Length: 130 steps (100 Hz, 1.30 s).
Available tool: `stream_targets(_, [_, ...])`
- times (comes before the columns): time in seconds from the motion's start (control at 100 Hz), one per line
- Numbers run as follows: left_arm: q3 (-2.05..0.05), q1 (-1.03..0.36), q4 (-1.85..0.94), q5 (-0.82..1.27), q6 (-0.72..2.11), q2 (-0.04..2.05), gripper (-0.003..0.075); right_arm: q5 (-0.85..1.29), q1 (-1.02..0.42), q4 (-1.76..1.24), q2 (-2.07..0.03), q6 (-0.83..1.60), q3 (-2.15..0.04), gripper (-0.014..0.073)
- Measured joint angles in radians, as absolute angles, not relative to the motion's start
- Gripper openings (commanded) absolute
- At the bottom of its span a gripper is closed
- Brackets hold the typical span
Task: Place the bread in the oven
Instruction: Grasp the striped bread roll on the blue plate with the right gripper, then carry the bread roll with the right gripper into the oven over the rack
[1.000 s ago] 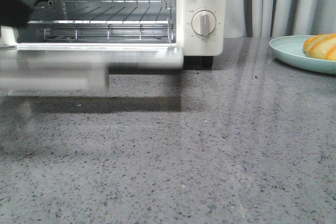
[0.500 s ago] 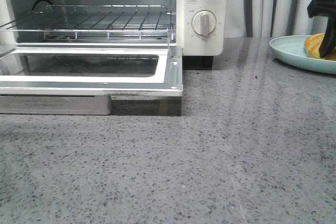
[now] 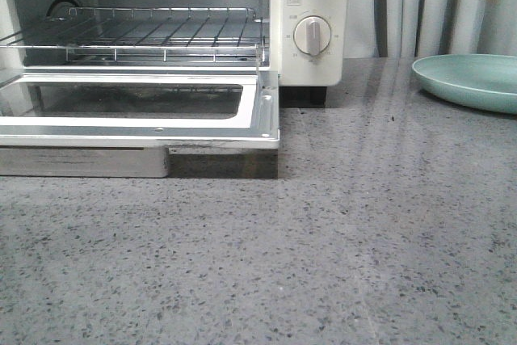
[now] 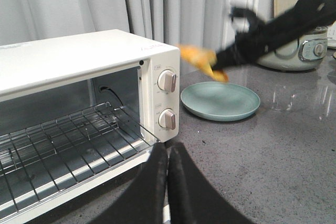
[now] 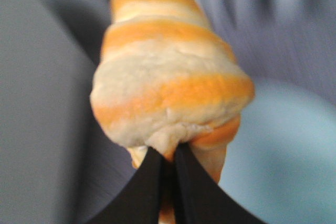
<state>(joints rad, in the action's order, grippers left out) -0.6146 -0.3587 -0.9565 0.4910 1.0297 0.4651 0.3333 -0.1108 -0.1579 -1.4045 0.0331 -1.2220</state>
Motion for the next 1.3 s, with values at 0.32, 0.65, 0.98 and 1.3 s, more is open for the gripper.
stream_targets(0.32, [-0.615,-0.359,-0.957,0.485,1.03,0.464,-0.0022,0.331,-0.646,-0.093,-1.421,0.143,-1.482,-0.0069])
stream_targets(0.65, [-0.615,-0.359,-0.986,0.508,1.03,0.463,-0.0022,0.436,-0.761,-0.035,-1.731,0.152,-1.49,-0.0069])
stream_targets(0.98, [-0.615,-0.359,-0.992,0.547,1.03,0.428,-0.0022,0.303,-0.67,-0.067,-1.787,0.144,-1.49,0.0423])
stream_targets(1.3, [-0.615,-0.359,-0.993,0.526,1.03,0.414,-0.0022,0.404,-0.662,-0.132,-1.768,0.144,-1.49,0.039])
